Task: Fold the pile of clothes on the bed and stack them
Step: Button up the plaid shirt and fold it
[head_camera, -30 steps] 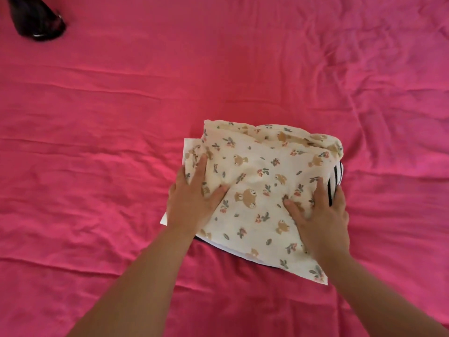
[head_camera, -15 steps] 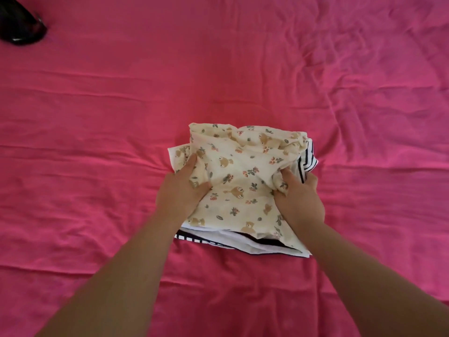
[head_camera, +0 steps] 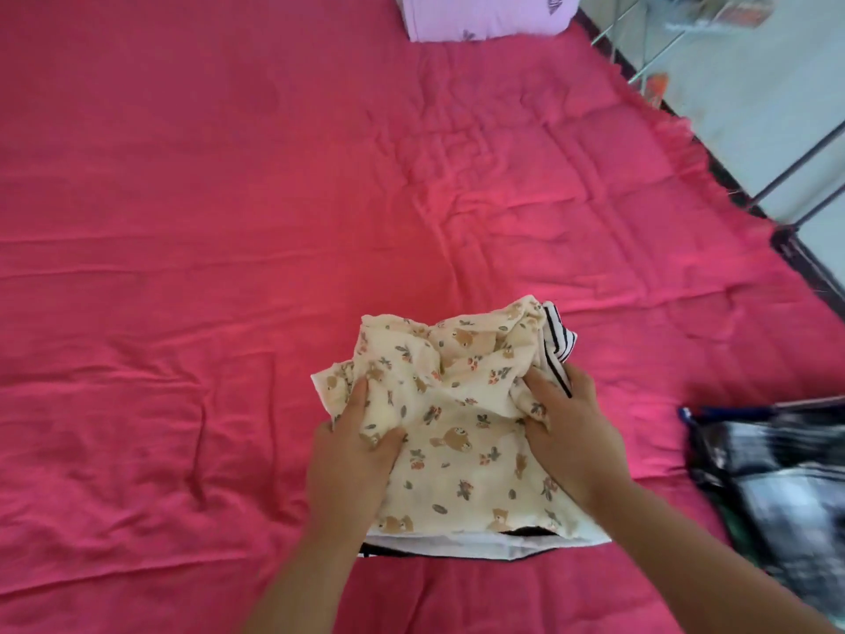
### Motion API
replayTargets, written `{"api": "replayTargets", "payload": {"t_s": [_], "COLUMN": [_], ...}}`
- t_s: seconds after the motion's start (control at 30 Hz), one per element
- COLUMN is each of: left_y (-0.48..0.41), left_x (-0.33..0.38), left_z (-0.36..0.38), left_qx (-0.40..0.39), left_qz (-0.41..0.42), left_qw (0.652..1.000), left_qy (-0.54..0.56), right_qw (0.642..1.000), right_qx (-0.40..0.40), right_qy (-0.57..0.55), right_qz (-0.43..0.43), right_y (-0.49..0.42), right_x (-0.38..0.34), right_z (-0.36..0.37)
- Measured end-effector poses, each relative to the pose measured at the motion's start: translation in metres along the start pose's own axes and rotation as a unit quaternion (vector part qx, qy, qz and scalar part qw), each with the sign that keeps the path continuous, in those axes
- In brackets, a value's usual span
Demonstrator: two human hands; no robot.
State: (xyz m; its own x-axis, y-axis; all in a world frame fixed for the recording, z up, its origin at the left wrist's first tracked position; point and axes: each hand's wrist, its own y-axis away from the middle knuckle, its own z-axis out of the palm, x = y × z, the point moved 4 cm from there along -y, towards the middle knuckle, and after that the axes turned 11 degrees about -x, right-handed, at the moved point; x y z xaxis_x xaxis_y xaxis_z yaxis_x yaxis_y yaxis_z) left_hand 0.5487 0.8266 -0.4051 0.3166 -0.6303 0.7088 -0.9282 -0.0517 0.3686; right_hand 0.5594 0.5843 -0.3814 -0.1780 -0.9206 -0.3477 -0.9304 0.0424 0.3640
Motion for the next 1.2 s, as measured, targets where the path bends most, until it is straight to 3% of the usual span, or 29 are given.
{"api": "replayTargets", "payload": {"t_s": [0.1,0.27,0.47,0.63,0.87,1.07,1.2], "left_y": [0.024,0.063,0.114,0.142,0.139,0.157,0.150], "left_x": [0.051,0.149,0.257,0.288,0.274,0.286,0.280], "left_z": [0.044,0.138,0.252,0.321,0.368,0.379,0.381], "left_qx": [0.022,-0.024,-0.059,-0.034,-0.036,-0.006,-0.080], "left_qz": [0.043,0.087,0.099,0.070,-0.011,0.062,-0.025], "left_qw": [0.999,0.994,0.990,0.994,0.997,0.997,0.996], "left_qy": [0.007,0.060,0.080,0.071,0.063,0.056,0.038], "right_qw": [1.000,0.998,0.991,0.992,0.992,0.995,0.985], "right_qx": [0.011,0.047,0.097,0.078,0.020,0.053,-0.066], "right_qy": [0.003,0.022,0.029,0.009,-0.074,-0.038,-0.104], "right_qz": [0.012,0.047,0.086,0.096,0.103,0.079,0.117], "right_y": [0.022,0.064,0.112,0.123,0.084,0.076,0.087], "right_x": [0.056,0.178,0.327,0.413,0.461,0.470,0.478], "right_z": [-0.040,-0.110,-0.182,-0.194,-0.187,-0.212,-0.188]}}
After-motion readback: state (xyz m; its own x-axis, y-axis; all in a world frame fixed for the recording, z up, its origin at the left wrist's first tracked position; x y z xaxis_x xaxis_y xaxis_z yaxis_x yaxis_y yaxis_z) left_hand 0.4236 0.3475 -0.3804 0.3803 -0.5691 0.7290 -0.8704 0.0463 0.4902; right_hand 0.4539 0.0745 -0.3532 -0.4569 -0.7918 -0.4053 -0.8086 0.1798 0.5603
